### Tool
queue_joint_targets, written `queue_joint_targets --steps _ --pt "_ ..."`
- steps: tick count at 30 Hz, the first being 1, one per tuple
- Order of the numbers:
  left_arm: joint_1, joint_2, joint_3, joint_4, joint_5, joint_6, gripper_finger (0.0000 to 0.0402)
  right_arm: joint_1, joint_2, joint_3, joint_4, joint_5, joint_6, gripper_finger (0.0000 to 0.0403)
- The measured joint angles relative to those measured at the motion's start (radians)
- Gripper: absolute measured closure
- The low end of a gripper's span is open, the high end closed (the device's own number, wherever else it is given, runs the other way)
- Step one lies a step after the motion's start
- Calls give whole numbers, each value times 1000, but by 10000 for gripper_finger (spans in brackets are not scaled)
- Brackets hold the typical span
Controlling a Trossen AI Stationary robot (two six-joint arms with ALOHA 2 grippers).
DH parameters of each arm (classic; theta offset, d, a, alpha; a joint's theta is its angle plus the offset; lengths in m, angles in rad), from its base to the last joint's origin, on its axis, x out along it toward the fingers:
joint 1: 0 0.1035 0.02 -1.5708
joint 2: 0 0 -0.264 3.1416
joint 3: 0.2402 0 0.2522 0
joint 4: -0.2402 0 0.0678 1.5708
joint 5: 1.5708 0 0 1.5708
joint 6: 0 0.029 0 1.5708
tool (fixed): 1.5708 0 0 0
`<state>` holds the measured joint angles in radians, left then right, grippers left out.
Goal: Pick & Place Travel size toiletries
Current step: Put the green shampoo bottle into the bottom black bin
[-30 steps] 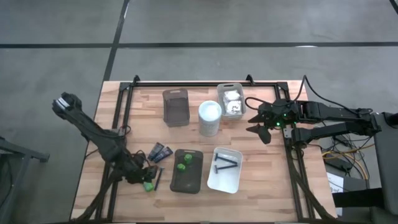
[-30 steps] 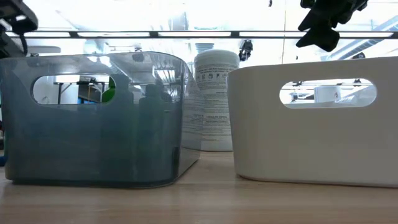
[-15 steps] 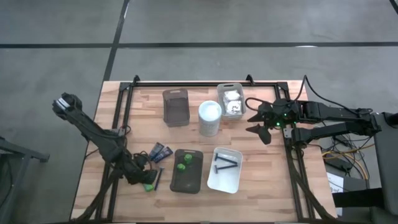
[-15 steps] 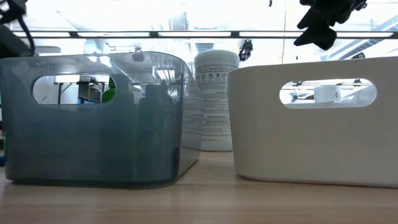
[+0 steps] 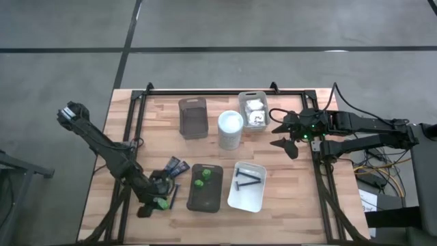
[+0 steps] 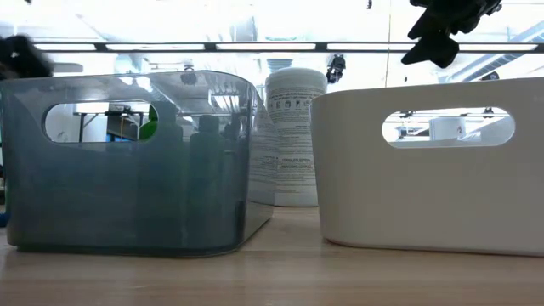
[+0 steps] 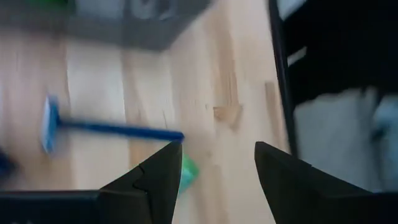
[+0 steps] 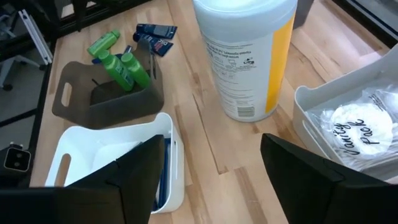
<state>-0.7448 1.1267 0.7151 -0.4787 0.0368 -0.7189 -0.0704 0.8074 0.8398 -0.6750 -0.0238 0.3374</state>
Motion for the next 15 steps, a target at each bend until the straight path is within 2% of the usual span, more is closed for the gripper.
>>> queue_joint_targets --steps 4,10,15 --pt "0 0 0 -55 -1 326 195 0 0 0 0 -1 3 128" --pt "2 11 -1 -263 -10 508 195 0 0 0 0 -2 3 114" --pt "1 18 -27 -206 -15 615 195 0 0 0 1 -1 3 100"
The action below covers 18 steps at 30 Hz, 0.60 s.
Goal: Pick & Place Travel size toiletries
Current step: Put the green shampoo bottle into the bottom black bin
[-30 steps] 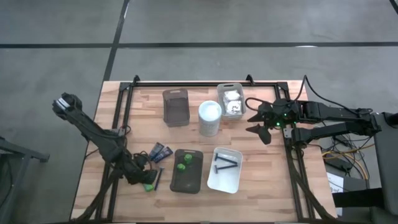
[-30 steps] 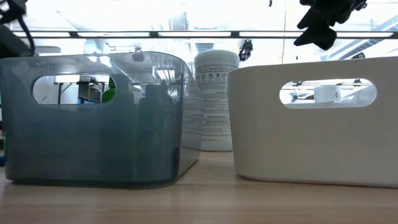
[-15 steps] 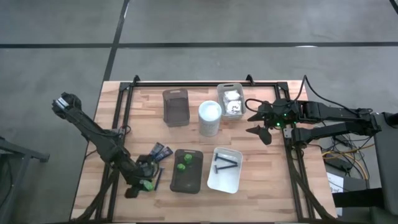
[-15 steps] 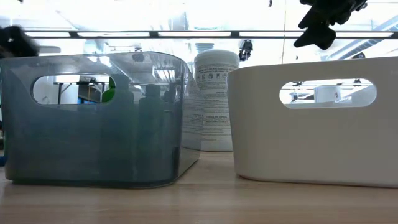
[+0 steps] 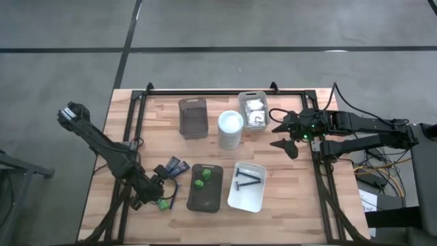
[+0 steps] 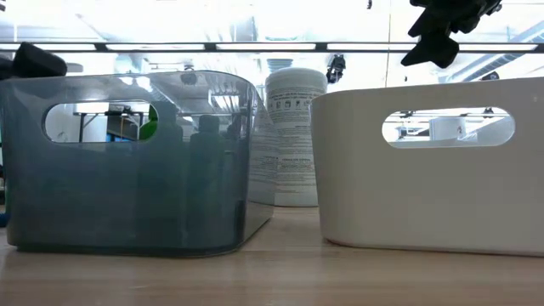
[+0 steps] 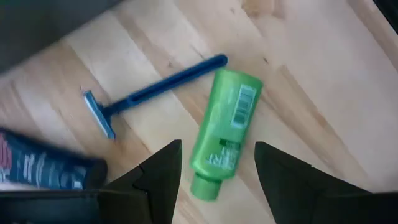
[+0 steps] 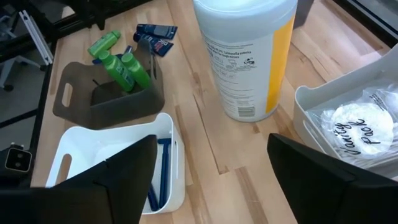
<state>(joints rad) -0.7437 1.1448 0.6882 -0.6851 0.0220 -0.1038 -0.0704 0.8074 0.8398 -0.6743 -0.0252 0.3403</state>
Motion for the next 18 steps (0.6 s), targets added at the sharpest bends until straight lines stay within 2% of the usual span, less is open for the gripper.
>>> queue_joint_targets --steps 3,11,18 --pt "0 1 -25 56 -5 6 195 0 0 0 0 0 0 92" --pt "0 7 -65 73 -11 10 195 0 0 0 0 0 -3 71" --pt "0 97 -71 125 -12 34 195 0 0 0 0 0 -2 53"
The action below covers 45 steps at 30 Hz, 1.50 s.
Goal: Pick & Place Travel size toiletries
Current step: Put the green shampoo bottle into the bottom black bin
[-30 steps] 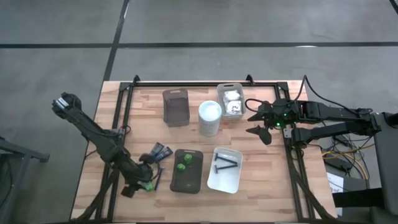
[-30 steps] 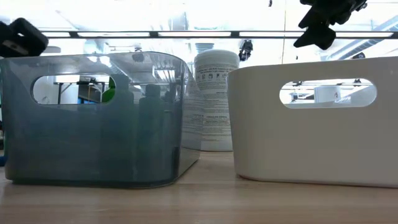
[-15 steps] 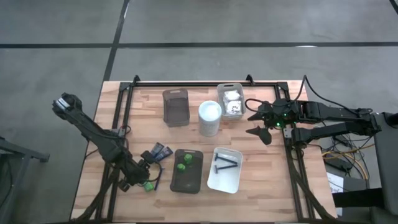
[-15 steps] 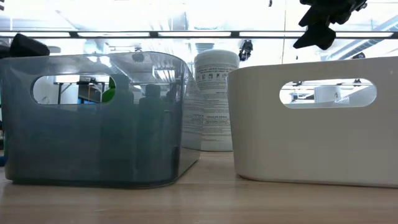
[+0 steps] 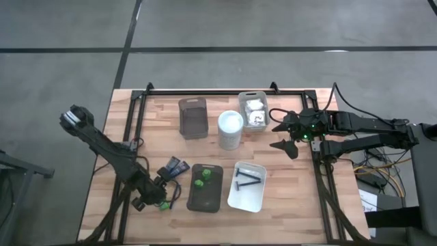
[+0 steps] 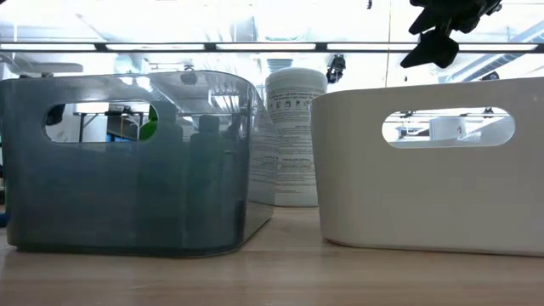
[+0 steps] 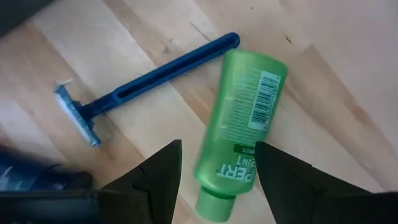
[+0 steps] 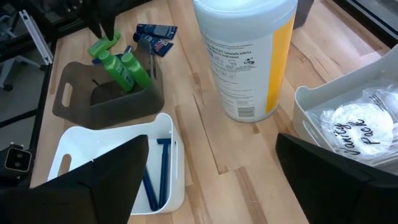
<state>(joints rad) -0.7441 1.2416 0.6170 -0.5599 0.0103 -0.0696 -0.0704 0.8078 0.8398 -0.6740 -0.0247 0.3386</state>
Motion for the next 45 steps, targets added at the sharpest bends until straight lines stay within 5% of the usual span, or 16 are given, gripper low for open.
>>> queue_joint_targets --steps 20,31,36,45 --pt "0 106 7 45 -1 6 197 0 0 0 0 1 -2 74" --pt "0 40 54 -28 -22 -42 262 0 0 0 9 0 2 106" --pt "0 -11 131 -168 -92 -71 259 0 0 0 30 -1 172 119" --pt "16 -67 340 -454 -365 -137 257 0 13 0 112 -2 439 140"
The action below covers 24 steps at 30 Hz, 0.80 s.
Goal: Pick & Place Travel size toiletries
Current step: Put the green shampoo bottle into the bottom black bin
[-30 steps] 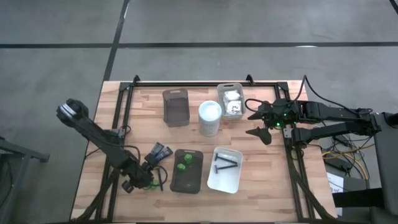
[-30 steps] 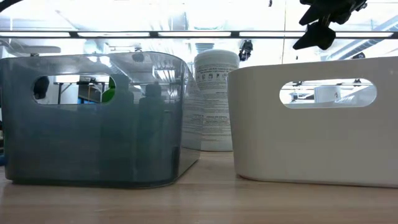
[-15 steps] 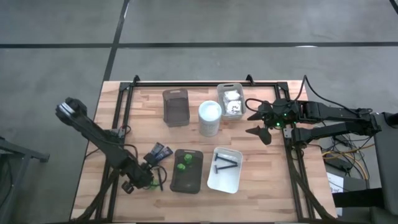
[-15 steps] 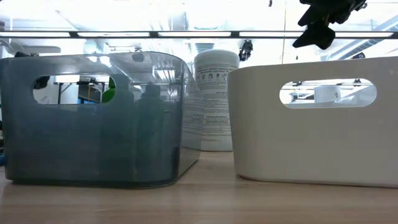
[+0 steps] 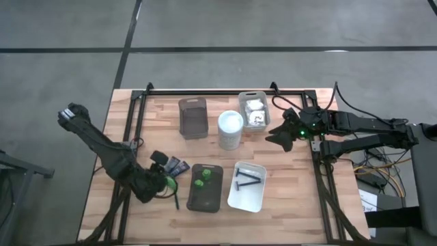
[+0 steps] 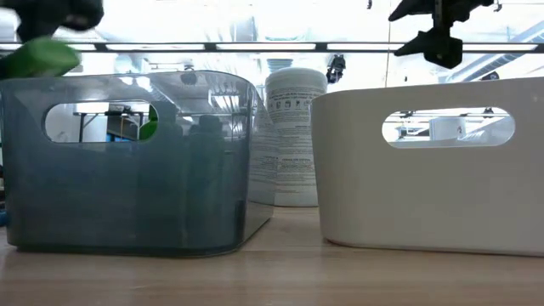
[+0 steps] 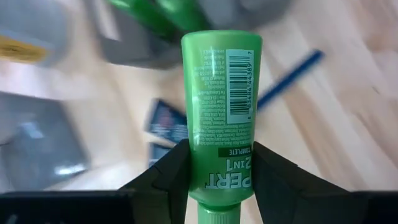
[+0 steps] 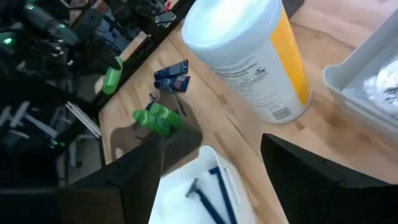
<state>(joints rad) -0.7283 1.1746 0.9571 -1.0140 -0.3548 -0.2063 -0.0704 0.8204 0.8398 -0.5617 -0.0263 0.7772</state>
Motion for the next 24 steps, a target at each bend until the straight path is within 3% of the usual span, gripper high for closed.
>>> queue_joint_targets --steps 6,17,24 --pt "68 14 113 -34 -172 -3 257 0 62 0 164 -10 85 150" --pt "266 87 303 -30 -390 59 257 0 260 0 732 -88 188 156" --pt "393 191 480 1 -406 83 257 0 367 13 865 -88 208 152"
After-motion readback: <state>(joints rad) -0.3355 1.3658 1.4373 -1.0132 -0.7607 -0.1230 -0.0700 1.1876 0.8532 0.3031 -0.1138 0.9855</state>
